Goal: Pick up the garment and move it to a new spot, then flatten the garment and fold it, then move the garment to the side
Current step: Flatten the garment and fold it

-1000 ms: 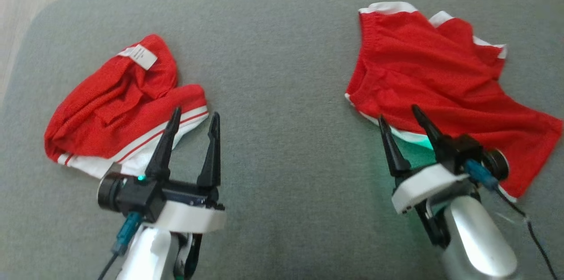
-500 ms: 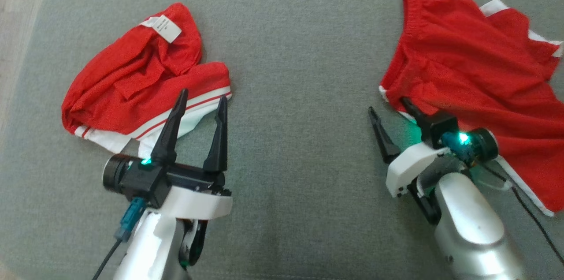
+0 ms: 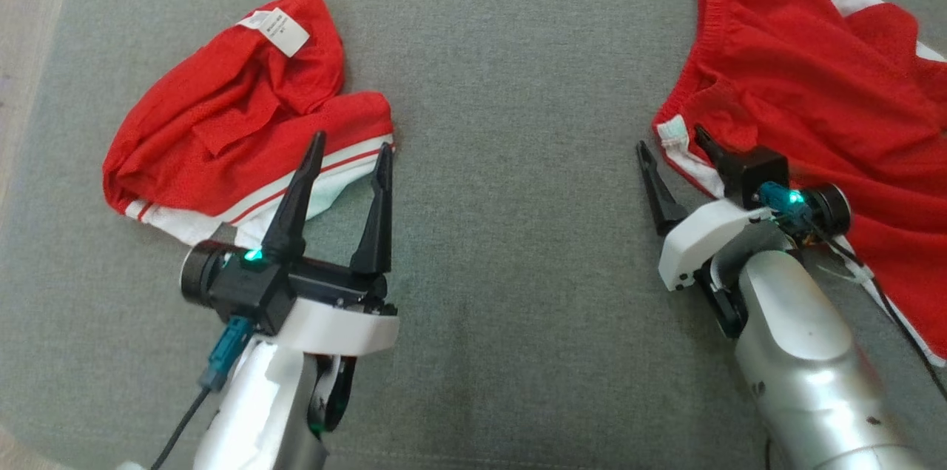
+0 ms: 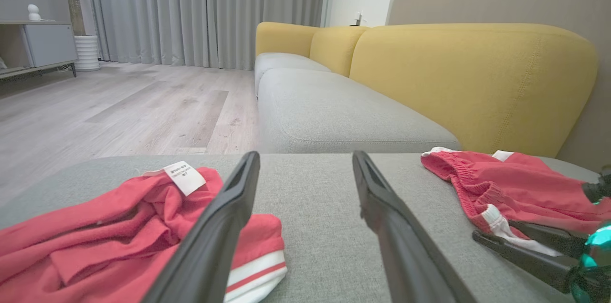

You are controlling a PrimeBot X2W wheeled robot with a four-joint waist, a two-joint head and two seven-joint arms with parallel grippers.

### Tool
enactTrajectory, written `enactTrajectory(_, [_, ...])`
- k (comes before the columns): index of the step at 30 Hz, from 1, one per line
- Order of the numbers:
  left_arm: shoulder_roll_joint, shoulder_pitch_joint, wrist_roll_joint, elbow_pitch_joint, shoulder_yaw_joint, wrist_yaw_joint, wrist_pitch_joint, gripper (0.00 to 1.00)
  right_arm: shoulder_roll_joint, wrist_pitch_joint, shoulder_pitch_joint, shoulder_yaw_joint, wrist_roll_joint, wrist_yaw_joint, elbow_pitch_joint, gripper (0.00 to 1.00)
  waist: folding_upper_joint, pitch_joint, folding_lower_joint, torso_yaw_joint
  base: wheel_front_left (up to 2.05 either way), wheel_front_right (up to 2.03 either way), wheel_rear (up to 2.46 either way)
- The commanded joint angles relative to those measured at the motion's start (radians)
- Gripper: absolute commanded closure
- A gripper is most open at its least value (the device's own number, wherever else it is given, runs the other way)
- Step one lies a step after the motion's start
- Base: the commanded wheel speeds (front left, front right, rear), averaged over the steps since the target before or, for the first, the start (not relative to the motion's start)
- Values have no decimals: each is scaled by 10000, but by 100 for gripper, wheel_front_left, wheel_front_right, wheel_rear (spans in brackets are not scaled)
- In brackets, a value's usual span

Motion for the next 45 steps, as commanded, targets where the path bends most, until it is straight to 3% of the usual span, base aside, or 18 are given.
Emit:
enactTrajectory(1, [30, -342, 101, -242, 313, -30, -78, 0, 3, -140, -267, 332, 173, -7, 20, 5, 0, -29, -1, -23, 0, 0, 0])
enactTrajectory(2, [25, -349, 104, -220, 303, -34, -78, 0, 3, -198, -332, 458, 340, -7, 126, 74, 0, -54, -1, -32, 0, 0, 0])
enactTrajectory(3, [21, -356, 104, -203, 295, -38, -78, 0, 3, -263, -384, 625, 535, -7, 216, 100, 0, -86, -1, -38, 0, 0, 0])
enactTrajectory(13, [6, -187, 123, -73, 390, -33, -78, 0, 3, -733, -190, 3161, 2308, -7, 135, 100, 0, -629, -1, -232, 0, 0, 0])
enactTrajectory(19, [-2, -2, 117, -29, 426, -27, -78, 0, 3, -458, 221, 5470, 3784, -7, -668, 100, 0, -996, -1, -355, 0, 0, 0])
enactTrajectory(23, [-4, 83, 119, -42, 469, -7, -78, 0, 3, -167, 296, 6157, 4239, -7, -869, 100, 0, -1111, -1, -429, 0, 0, 0])
enactTrajectory(24, [-5, 113, 121, -49, 480, 0, -78, 0, 3, -89, 294, 6277, 4300, -7, -859, 79, 0, -1152, -1, -456, 0, 0, 0])
enactTrajectory(25, [-5, 144, 122, -50, 492, 6, -78, 0, 3, -66, 293, 6346, 4337, -7, -844, 10, 0, -1193, -1, -483, 0, 0, 0])
enactTrajectory(26, [-6, 176, 124, -54, 506, 12, -78, 0, 3, -61, 286, 6369, 4350, -7, -811, 0, 0, -1224, -1, -513, 0, 0, 0])
enactTrajectory(32, [16, 375, 130, -116, 624, 49, -78, 0, 3, -427, 328, 5986, 4266, -7, -796, 0, 0, -1469, -1, -785, 0, 0, 0])
enactTrajectory(36, [73, 544, 138, -166, 744, 68, -78, 0, 3, -672, 557, 5217, 4066, -7, -920, 0, 0, -1686, -1, -1109, 0, 0, 0])
enactTrajectory(40, [108, 699, 153, -246, 830, 92, -78, 0, -69, -925, 1068, 3400, 3542, -7, -1301, 0, 0, -1863, -1, -1484, 0, 0, 0])
enactTrajectory(41, [129, 786, 142, -272, 881, 92, -78, 0, -129, -982, 1500, 2296, 2970, -7, -1684, 0, 0, -1931, -1, -1694, 0, 0, 0])
enactTrajectory(45, [149, 916, 141, -242, 921, 46, -78, 0, -48, -1014, 2704, -51, 1928, -7, -2739, 0, 0, -2038, -1, -2062, 0, 0, 0])
